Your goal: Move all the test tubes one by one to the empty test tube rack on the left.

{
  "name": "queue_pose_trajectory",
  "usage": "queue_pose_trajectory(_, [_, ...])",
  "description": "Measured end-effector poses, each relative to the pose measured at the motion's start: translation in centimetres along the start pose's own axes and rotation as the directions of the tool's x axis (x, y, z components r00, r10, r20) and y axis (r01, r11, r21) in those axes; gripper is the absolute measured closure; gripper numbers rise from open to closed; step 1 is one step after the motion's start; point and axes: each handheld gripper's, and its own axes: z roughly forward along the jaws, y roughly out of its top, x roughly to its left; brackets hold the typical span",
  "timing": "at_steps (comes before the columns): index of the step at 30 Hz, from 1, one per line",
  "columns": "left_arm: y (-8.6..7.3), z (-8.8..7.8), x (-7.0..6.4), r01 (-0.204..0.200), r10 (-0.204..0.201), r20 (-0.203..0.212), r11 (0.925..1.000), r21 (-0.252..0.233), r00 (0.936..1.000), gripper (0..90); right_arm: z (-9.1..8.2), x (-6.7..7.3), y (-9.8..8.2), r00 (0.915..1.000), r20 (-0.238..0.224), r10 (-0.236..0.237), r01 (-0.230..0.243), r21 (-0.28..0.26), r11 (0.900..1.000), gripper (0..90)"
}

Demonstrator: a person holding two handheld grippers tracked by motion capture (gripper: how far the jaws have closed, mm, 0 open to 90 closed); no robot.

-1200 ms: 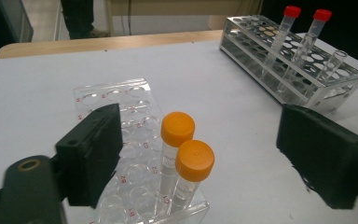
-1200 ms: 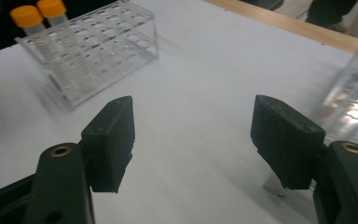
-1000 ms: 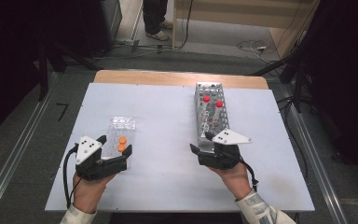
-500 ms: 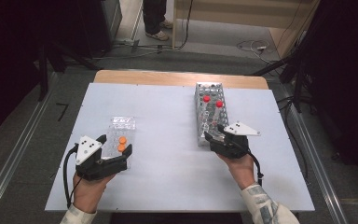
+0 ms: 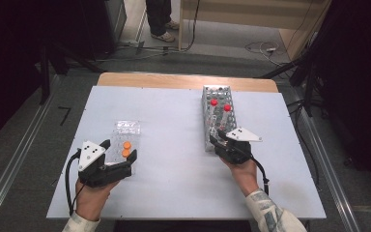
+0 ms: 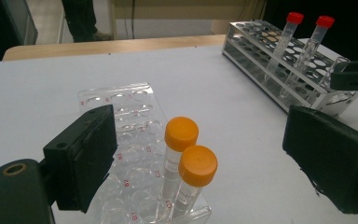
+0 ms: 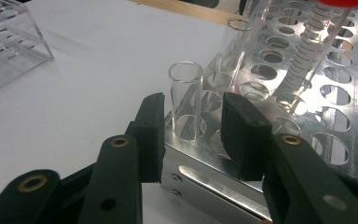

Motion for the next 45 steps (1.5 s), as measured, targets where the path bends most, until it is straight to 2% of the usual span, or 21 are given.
queue_pose_trajectory(17, [0.0, 0.0, 0.0, -0.003, 0.003, 0.003, 1.0000, 0.001, 1.0000, 10.4, 0.6, 0.1, 0.0, 0.9999, 0.014, -0.005, 0.005, -0.006, 1.000, 71.9])
queue_pose_trajectory(23, [0.0, 0.0, -0.1, -0.004, 0.004, 0.007, 1.0000, 0.004, 1.0000, 10.4, 0.4, 0.1, 0.2, 0.9998, 0.019, -0.006, 0.006, -0.013, 1.000, 72.9])
queue_pose_trajectory(31, [0.1, 0.0, -0.2, -0.007, 0.007, 0.008, 1.0000, -0.002, 0.9999, 10.4, -1.5, -0.2, 1.8, 0.9997, 0.010, 0.022, -0.021, -0.070, 0.997, 73.3])
queue_pose_trajectory(37, [0.1, -0.1, -0.3, -0.007, 0.007, 0.011, 1.0000, -0.005, 0.9999, 10.3, -3.3, -0.1, 3.0, 0.9998, 0.007, 0.020, -0.019, -0.112, 0.994, 73.3])
queue_pose_trajectory(45, [0.3, -0.3, -0.5, -0.009, 0.010, 0.023, 0.9999, -0.014, 0.9997, 10.4, -5.1, 0.5, 4.0, 0.9994, -0.033, 0.014, -0.018, -0.143, 0.990, 73.3])
